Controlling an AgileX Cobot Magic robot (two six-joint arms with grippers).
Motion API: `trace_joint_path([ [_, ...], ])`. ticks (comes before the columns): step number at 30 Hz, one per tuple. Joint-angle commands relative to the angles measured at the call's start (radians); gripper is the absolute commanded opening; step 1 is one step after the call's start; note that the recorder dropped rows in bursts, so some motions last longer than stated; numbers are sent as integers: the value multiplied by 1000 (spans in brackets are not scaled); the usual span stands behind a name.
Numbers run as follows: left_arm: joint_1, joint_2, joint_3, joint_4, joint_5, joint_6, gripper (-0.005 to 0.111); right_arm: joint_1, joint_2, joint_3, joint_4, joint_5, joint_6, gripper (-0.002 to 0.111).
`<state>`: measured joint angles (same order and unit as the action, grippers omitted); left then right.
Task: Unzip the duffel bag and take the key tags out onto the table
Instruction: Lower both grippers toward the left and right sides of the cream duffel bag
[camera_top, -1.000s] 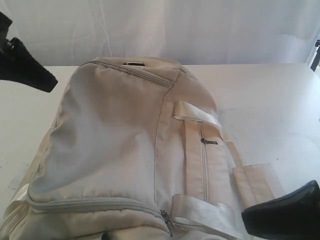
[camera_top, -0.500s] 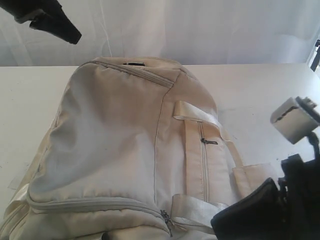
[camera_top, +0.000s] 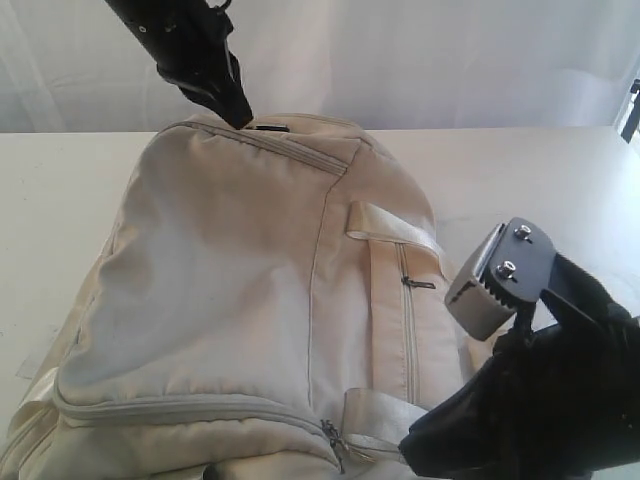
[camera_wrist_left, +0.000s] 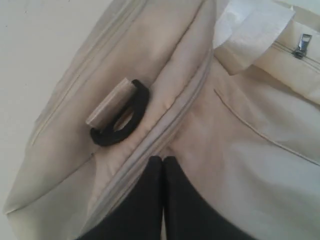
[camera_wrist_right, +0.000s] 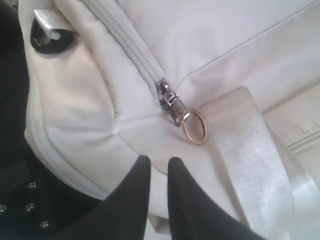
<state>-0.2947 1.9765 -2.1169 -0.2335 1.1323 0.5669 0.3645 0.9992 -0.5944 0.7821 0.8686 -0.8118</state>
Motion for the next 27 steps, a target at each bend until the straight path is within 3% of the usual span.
trace_joint_path([
  [1,-19,-19,-11,-19,89,19,0,21,3,-3,-7,-6,-38,36],
  [4,-19,-40,4,-53,89,8,0,26,3,-3,-8,24,-56,53],
  [11,31,-245,252,-157,89,28,0,26,3,1,-10,64,-58,56],
  [21,49,-663,840,-511,89,161,0,85,110,5,-9,46,-32,56],
  [27,-18,-786,1234,-628,89,365,0,85,117,-91,-100,98,86,56],
])
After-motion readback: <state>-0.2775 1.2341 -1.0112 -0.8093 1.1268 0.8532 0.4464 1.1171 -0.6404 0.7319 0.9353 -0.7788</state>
